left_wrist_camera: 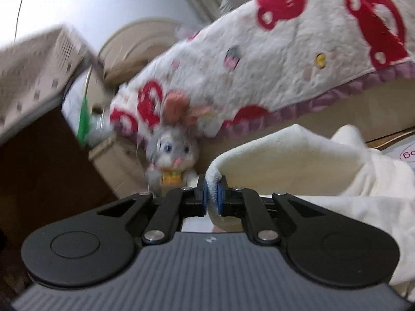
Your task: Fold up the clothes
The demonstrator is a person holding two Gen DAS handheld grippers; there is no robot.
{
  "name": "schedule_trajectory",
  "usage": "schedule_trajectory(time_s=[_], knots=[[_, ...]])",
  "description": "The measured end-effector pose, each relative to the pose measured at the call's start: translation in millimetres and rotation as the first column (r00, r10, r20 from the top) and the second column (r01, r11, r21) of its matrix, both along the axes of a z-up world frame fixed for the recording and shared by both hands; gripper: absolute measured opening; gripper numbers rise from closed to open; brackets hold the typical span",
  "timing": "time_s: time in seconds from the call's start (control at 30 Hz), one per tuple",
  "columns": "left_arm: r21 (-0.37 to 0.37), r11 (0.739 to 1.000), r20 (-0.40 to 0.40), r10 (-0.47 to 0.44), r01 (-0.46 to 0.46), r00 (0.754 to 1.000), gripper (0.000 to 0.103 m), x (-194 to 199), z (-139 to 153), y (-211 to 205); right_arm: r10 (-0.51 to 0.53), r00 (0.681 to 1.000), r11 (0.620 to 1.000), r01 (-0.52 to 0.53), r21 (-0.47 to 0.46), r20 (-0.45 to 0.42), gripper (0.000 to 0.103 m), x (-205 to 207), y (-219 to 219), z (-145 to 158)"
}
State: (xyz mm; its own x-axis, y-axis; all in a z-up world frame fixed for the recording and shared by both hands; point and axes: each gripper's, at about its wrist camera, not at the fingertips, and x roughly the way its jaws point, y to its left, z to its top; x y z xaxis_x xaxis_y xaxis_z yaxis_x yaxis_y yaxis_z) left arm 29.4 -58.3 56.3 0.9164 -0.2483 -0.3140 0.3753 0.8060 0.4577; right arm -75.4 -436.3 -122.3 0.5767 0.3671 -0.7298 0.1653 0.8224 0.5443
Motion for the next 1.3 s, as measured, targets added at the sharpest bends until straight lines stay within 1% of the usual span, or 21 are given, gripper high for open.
schedule_trajectory(time_s=[0.13, 0.27, 0.4, 0.47, 0.53, 0.63, 0.7, 0.77, 0.83, 0.87, 0.9, 0.93, 0.97, 1.03, 1.07, 1.1, 1.13, 1.17, 1.2, 1.23, 1.3], knots=[[-0.051, 0.997, -0.128, 0.046, -0.053, 0.991, 0.007, 20, -15, 22, -0.032, 0.999, 0.999, 0.032, 0.030, -0.007, 0.062, 14, 4, -6], [-0.083, 0.993, -0.161, 0.072, -0.087, 0.984, 0.008, 28, -22, 40, -0.099, 0.994, 0.995, 0.099, 0.006, -0.047, 0.062, 34, 9, -18], [-0.116, 0.988, -0.268, 0.069, -0.103, 0.961, 0.007, 38, -37, 48, -0.134, 0.990, 0.983, 0.128, -0.129, -0.045, 0.062, 50, 9, -29], [-0.135, 0.986, -0.330, 0.050, -0.100, 0.943, 0.007, 41, -48, 50, -0.057, 0.998, 0.961, 0.056, -0.272, 0.005, 0.062, 56, 17, -31], [-0.153, 0.983, -0.391, 0.039, -0.106, 0.920, 0.007, 44, -59, 53, 0.063, 0.995, 0.938, -0.034, -0.344, 0.073, 0.062, 59, 24, -34], [-0.174, 0.977, -0.461, 0.031, -0.124, 0.887, 0.007, 50, -73, 56, 0.134, 0.981, 0.930, -0.076, -0.359, 0.141, 0.062, 64, 32, -36], [-0.186, 0.973, -0.490, 0.026, -0.134, 0.871, 0.008, 53, -79, 58, 0.140, 0.973, 0.926, -0.063, -0.372, 0.184, 0.062, 70, 36, -38], [-0.202, 0.971, -0.509, 0.010, -0.131, 0.860, 0.009, 55, -83, 57, 0.140, 0.973, 0.925, -0.062, -0.374, 0.184, 0.062, 82, 38, -44], [-0.218, 0.968, -0.529, -0.007, -0.128, 0.849, 0.012, 57, -88, 57, 0.123, 0.982, 0.937, -0.068, -0.342, 0.143, 0.062, 94, 39, -53], [-0.225, 0.966, -0.539, -0.014, -0.128, 0.842, 0.021, 58, -91, 56, 0.107, 0.987, 0.943, -0.062, -0.327, 0.122, 0.059, 96, 40, -58], [-0.228, 0.965, -0.554, -0.020, -0.129, 0.833, 0.028, 60, -95, 56, 0.120, 0.988, 0.944, -0.082, -0.319, 0.100, 0.048, 97, 44, -59], [-0.221, 0.967, -0.569, -0.024, -0.126, 0.822, 0.040, 61, -102, 54, 0.136, 0.988, 0.944, -0.105, -0.312, 0.078, 0.013, 97, 47, -61], [-0.199, 0.973, -0.578, -0.021, -0.116, 0.816, 0.042, 63, -110, 52, 0.160, 0.985, 0.933, -0.133, -0.333, 0.057, 0.013, 96, 53, -58], [-0.153, 0.983, -0.594, -0.014, -0.096, 0.804, 0.043, 66, -126, 47, 0.165, 0.984, 0.914, -0.128, -0.386, 0.064, 0.012, 88, 62, -44], [-0.127, 0.988, -0.596, -0.008, -0.084, 0.803, 0.043, 68, -133, 44, 0.159, 0.985, 0.909, -0.119, -0.401, 0.070, 0.011, 84, 65, -36], [-0.092, 0.993, -0.584, 0.002, -0.069, 0.812, 0.043, 68, -138, 42, 0.156, 0.985, 0.897, -0.107, -0.428, 0.080, 0.010, 78, 68, -26], [-0.057, 0.997, -0.572, 0.011, -0.054, 0.820, 0.038, 69, -144, 39, 0.155, 0.984, 0.880, -0.099, -0.464, 0.085, 0.010, 72, 71, -16], [-0.022, 0.999, -0.560, 0.020, -0.039, 0.829, 0.010, 69, -149, 37, 0.156, 0.983, 0.860, -0.089, -0.502, 0.092, 0.009, 67, 73, -7], [0.020, 0.999, -0.538, 0.034, -0.028, 0.842, 0.007, 69, -152, 34, 0.157, 0.983, 0.838, -0.079, -0.540, 0.100, 0.009, 61, 75, 2], [0.064, 0.998, -0.487, 0.052, -0.024, 0.872, 0.006, 66, -148, 32, 0.158, 0.982, 0.814, -0.068, -0.577, 0.107, 0.008, 55, 77, 11], [0.112, 0.993, -0.336, 0.065, -0.029, 0.940, 0.006, 57, -127, 30, 0.149, 0.980, 0.781, -0.037, -0.624, 0.128, 0.008, 44, 76, 28]])
